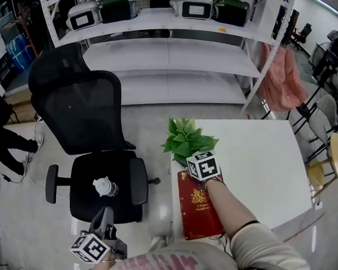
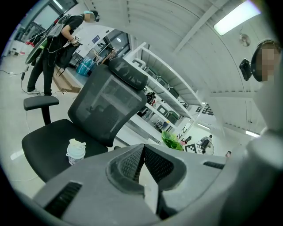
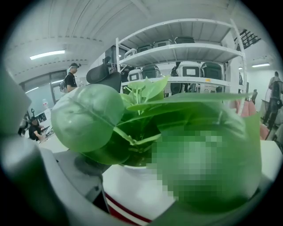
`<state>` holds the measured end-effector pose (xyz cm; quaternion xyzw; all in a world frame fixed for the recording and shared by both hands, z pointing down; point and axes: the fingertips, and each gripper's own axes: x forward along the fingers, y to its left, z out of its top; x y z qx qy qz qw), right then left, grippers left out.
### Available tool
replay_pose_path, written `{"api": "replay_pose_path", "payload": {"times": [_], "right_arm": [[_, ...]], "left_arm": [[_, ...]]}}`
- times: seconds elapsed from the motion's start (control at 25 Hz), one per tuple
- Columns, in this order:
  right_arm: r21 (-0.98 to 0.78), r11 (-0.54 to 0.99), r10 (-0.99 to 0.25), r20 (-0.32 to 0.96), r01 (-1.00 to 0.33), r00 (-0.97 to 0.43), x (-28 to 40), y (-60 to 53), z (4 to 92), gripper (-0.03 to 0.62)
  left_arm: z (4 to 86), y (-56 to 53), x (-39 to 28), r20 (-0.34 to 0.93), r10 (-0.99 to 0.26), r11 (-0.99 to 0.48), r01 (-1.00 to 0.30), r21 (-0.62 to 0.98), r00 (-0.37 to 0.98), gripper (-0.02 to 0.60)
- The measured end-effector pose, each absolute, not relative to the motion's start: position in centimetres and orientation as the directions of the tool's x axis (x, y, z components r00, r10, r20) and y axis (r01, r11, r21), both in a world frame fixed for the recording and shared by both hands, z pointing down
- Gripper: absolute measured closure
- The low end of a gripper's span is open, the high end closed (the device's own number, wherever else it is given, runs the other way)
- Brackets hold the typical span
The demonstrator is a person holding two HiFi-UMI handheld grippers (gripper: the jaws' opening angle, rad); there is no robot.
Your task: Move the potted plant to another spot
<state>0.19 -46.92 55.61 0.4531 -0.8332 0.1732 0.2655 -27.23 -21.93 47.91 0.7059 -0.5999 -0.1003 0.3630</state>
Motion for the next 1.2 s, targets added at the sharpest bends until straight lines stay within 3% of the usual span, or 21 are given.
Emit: {"api": "replay_pose_path", "payload": {"times": [1.2], "right_arm": [[0.049, 0.486, -0.696, 0.625, -0.873, -0.353, 3.6, -45.8, 56.0, 0.105]], "left_arm": [[47.7, -24.0, -26.8, 0.265, -0.908, -0.080, -0.756, 0.650, 0.324, 0.578]]}}
